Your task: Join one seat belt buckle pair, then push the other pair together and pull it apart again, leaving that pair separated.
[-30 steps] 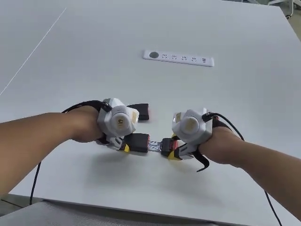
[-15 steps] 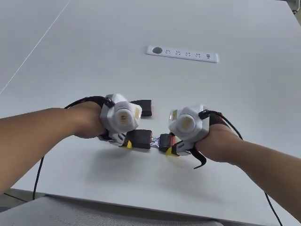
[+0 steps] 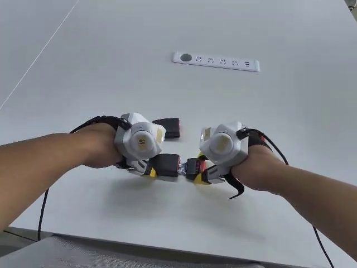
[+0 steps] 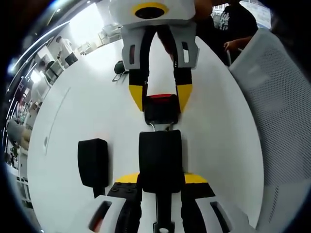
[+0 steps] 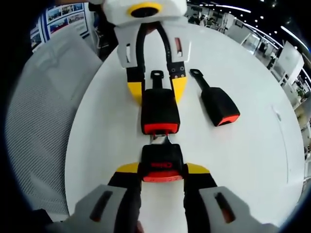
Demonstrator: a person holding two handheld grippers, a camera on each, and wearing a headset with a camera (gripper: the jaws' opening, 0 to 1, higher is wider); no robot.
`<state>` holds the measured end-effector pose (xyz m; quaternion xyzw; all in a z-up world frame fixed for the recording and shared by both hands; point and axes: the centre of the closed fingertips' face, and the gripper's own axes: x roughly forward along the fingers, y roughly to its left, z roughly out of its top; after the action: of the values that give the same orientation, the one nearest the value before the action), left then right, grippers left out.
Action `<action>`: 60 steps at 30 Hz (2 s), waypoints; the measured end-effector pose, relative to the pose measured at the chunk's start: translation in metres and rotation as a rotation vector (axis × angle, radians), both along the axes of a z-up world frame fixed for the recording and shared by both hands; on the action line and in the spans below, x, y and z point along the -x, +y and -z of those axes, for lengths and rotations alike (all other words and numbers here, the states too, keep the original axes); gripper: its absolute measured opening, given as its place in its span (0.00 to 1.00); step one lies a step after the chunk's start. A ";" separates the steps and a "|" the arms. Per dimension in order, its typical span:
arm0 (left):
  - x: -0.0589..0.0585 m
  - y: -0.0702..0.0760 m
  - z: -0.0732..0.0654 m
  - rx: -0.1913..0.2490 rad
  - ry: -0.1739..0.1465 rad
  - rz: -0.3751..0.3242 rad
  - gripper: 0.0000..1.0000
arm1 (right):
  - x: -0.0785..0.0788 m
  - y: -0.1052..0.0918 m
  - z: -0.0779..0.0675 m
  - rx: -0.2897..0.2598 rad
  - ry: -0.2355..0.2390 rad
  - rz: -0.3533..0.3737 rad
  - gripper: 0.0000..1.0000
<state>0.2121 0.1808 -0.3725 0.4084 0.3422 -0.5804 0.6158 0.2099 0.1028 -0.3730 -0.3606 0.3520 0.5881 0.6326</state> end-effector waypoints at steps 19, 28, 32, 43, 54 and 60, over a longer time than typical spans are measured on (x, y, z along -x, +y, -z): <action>-0.001 0.001 0.000 -0.001 0.021 -0.015 0.31 | -0.002 0.004 -0.001 0.004 0.021 -0.025 0.31; -0.001 0.001 -0.001 -0.001 0.021 -0.016 0.31 | -0.002 0.010 -0.001 -0.016 0.025 -0.009 0.31; -0.001 0.001 -0.001 0.000 0.025 -0.016 0.31 | 0.000 0.013 -0.001 -0.040 0.044 0.016 0.31; -0.001 0.002 -0.003 0.010 0.034 -0.022 0.31 | 0.001 0.016 0.000 -0.052 0.031 0.027 0.32; -0.005 0.005 -0.002 0.053 0.046 -0.039 0.31 | 0.001 0.013 -0.002 -0.046 0.008 -0.015 0.32; -0.004 0.005 -0.003 0.048 0.036 -0.052 0.31 | 0.000 0.012 -0.001 -0.049 0.021 -0.009 0.33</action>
<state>0.2161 0.1854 -0.3698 0.3739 0.3495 -0.5794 0.6343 0.2099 0.1150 -0.3716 -0.3403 0.3426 0.6030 0.6350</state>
